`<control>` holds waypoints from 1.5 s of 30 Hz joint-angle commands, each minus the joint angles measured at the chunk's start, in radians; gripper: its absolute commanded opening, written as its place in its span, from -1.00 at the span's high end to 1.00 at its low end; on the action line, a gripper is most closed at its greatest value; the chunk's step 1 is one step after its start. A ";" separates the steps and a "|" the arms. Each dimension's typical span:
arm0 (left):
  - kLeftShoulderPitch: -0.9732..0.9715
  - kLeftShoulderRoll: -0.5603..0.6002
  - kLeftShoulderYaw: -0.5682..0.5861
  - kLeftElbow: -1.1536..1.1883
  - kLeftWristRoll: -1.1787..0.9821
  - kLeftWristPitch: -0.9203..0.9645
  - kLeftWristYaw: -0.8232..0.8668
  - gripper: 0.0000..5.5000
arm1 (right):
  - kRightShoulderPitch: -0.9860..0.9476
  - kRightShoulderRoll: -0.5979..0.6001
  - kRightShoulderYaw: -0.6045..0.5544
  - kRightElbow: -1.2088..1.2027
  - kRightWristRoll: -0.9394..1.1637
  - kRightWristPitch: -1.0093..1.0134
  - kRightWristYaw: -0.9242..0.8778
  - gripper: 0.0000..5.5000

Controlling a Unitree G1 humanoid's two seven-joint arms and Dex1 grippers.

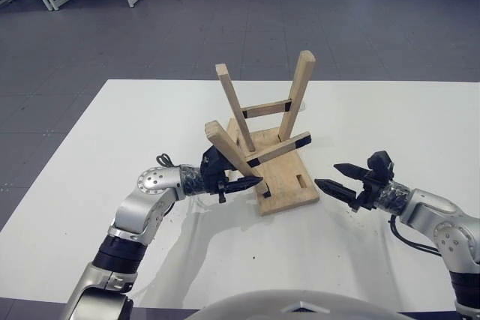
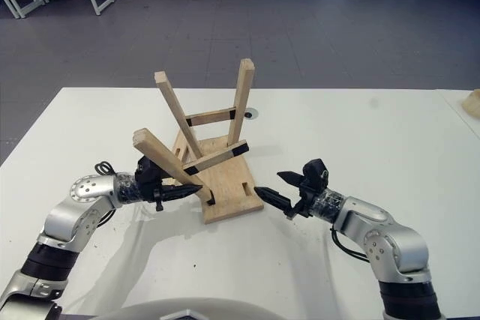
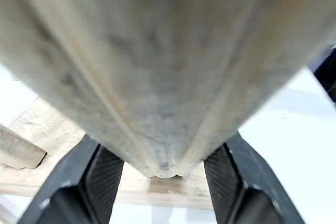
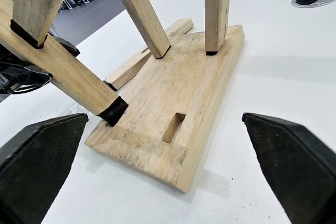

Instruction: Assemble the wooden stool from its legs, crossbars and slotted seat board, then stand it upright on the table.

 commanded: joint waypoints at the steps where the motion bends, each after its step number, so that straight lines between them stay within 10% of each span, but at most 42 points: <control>1: 0.063 0.021 -0.040 -0.035 0.118 0.115 0.139 0.25 | 0.001 0.004 0.009 -0.016 -0.028 -0.006 -0.008 -1.00; 10: 0.233 0.040 -0.160 -0.084 0.201 0.081 0.213 0.25 | -0.004 0.015 0.003 -0.010 -0.057 -0.005 -0.007 -1.00; 20: 0.118 0.267 -0.201 0.067 0.191 -0.152 -0.160 0.25 | -0.017 -0.062 0.058 0.068 -0.181 -0.058 0.083 -1.00; 45: 0.010 0.148 -0.184 0.212 0.065 -0.417 -0.356 0.25 | -0.289 0.008 0.408 0.296 -0.459 -0.333 0.413 -1.00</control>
